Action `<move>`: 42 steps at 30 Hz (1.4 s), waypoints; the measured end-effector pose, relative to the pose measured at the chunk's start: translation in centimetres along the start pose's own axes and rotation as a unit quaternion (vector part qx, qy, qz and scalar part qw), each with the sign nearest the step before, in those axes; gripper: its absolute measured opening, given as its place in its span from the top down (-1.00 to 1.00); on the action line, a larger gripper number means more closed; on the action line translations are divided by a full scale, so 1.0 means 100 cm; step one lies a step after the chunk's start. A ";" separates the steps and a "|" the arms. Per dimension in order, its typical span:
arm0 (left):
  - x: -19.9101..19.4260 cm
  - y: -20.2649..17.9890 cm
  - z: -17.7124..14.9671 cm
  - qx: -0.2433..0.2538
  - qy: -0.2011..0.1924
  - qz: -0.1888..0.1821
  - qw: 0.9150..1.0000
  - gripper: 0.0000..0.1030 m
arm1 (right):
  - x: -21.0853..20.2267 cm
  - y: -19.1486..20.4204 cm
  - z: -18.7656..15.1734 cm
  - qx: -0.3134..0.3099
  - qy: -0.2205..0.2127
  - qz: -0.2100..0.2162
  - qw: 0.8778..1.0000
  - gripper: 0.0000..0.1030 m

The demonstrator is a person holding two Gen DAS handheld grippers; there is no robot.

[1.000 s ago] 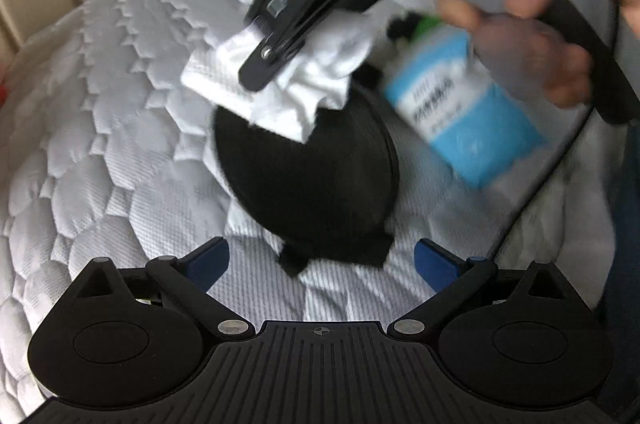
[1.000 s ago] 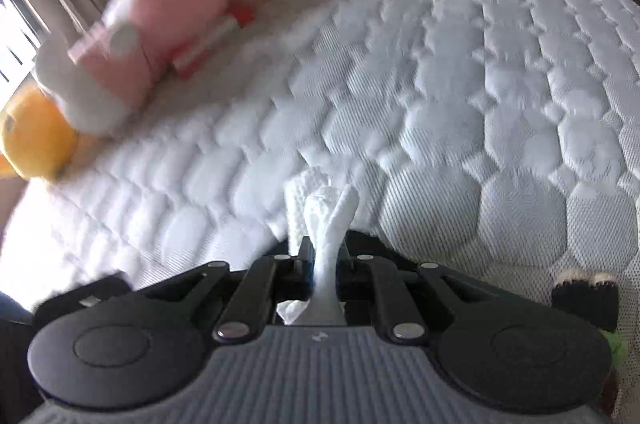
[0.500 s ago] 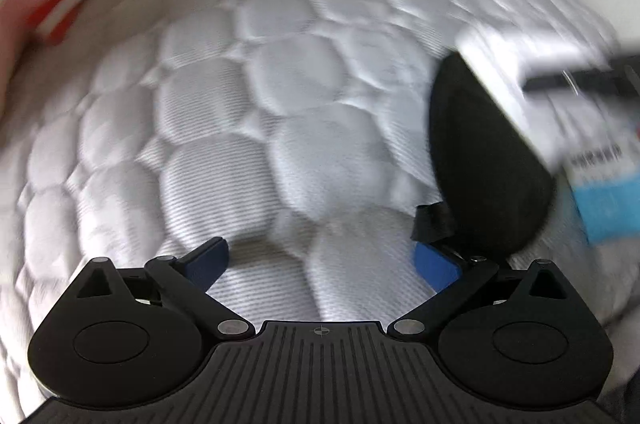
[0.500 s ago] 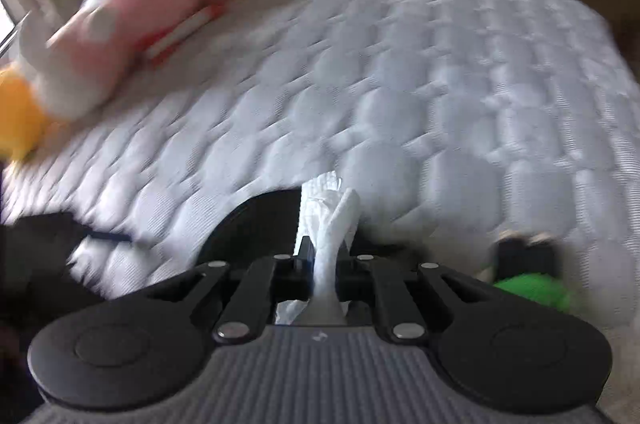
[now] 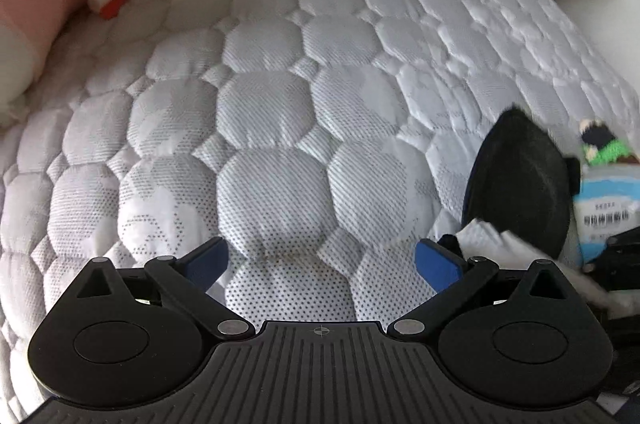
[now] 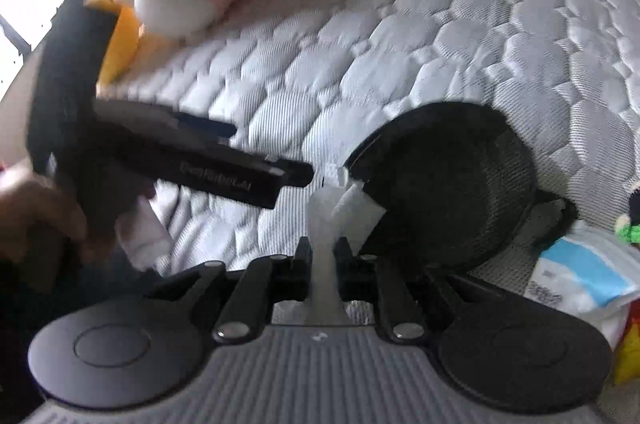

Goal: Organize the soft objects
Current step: 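Lift the right tool with the tissue away from the knee pad, then grasp the blue-and-black knee pad with the left tool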

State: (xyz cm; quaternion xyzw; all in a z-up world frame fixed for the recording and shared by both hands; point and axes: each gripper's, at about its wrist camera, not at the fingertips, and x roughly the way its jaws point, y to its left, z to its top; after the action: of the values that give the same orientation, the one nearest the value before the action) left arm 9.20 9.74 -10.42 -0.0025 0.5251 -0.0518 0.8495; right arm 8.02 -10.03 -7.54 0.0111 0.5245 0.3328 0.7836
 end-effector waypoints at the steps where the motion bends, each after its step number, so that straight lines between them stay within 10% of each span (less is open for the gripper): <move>1: -0.004 0.001 0.001 -0.005 -0.013 -0.004 1.000 -0.98 | -0.008 -0.007 0.005 0.012 -0.010 0.005 1.000 0.75; 6: -0.041 -0.046 -0.010 0.164 -0.140 -0.038 0.976 -0.98 | -0.075 -0.036 0.017 0.032 -0.111 -0.031 0.993 0.75; 9: -0.045 -0.097 -0.046 0.351 -0.200 -0.007 0.915 -0.98 | -0.110 -0.056 0.005 0.052 -0.161 -0.056 0.984 0.75; 14: -0.010 -0.142 -0.092 0.532 -0.180 0.053 0.825 -0.98 | -0.139 -0.081 -0.011 0.115 -0.218 -0.039 0.968 0.71; 17: 0.003 -0.146 -0.090 0.536 -0.185 0.061 0.822 -1.00 | -0.140 -0.081 -0.010 0.110 -0.223 -0.024 0.968 0.71; 21: 0.008 -0.138 -0.062 0.482 -0.176 0.018 0.858 -0.83 | -0.131 -0.082 -0.009 0.102 -0.212 -0.016 0.972 0.71; 24: 0.011 -0.125 -0.029 0.374 -0.136 -0.038 0.917 -0.06 | -0.126 -0.086 -0.009 0.107 -0.207 -0.018 0.972 0.71; 28: 0.004 -0.084 0.005 0.213 -0.121 -0.105 0.964 0.00 | -0.118 -0.090 -0.007 0.109 -0.202 -0.024 0.973 0.71; 33: -0.009 -0.026 0.045 0.039 -0.127 -0.156 0.979 -0.02 | -0.106 -0.089 -0.005 0.107 -0.181 -0.034 0.977 0.71; 42: 0.034 0.054 0.071 -0.124 -0.066 -0.120 0.983 -0.55 | -0.083 -0.081 -0.002 0.094 -0.140 -0.052 0.984 0.71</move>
State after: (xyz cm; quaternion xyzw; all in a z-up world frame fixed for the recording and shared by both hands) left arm 17.54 14.41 -10.58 -0.1747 0.4664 -0.0874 0.8628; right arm 10.10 -20.87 -3.86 0.1037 0.4385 0.2365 0.8608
